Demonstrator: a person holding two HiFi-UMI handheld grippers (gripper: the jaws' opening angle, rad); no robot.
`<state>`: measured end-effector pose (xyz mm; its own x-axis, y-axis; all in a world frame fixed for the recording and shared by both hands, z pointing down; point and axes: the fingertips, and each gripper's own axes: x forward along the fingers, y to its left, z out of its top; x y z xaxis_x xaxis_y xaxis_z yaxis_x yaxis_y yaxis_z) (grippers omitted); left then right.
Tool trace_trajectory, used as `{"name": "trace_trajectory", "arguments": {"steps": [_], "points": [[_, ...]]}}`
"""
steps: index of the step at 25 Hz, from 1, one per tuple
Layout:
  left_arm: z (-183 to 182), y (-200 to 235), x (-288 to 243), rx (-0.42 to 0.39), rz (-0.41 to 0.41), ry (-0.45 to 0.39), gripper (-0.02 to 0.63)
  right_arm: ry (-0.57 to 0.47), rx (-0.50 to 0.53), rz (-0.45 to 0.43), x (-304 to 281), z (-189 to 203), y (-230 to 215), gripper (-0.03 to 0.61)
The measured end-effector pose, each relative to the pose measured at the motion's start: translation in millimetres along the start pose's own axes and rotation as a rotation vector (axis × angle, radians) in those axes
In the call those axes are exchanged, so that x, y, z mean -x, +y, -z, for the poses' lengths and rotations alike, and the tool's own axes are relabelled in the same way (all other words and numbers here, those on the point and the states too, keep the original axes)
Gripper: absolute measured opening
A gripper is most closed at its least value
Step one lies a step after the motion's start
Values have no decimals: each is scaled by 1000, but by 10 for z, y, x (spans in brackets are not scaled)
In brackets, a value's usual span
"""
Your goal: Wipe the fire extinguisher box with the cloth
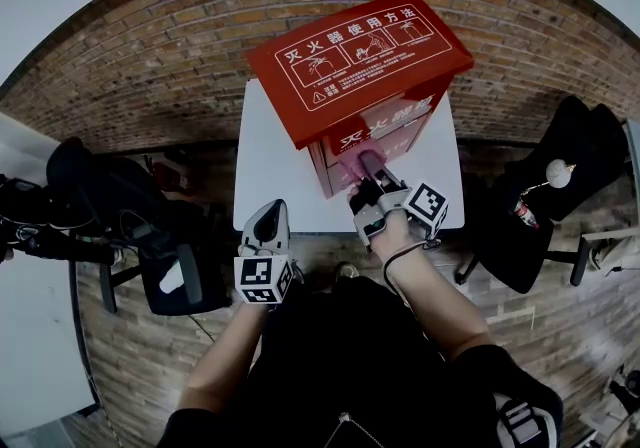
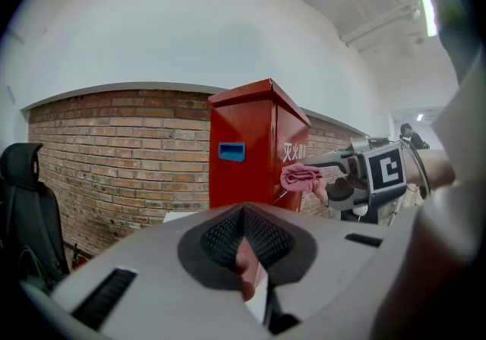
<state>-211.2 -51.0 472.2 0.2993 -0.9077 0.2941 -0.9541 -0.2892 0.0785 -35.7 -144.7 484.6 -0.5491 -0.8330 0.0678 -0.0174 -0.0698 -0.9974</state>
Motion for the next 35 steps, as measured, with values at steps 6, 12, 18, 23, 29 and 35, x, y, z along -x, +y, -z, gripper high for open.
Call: {"name": "trace_trajectory", "arguments": {"steps": [6, 12, 18, 23, 29, 35], "points": [[5, -7, 13, 1, 0, 2, 28, -10, 13, -60, 28, 8, 309, 107], [-2, -13, 29, -3, 5, 0, 28, -14, 21, -97, 45, 12, 531, 106], [-6, 0, 57, -7, 1, 0, 28, -18, 27, -129, 60, 32, 732, 107], [-5, 15, 88, -7, -4, 0, 28, -21, 32, -161, 66, 53, 898, 107], [-21, 30, 135, -13, -16, 7, 28, -17, 27, -214, 83, 67, 1083, 107], [-9, 71, 194, -15, -25, 13, 28, -9, 25, -286, 95, 89, 1298, 107]]}}
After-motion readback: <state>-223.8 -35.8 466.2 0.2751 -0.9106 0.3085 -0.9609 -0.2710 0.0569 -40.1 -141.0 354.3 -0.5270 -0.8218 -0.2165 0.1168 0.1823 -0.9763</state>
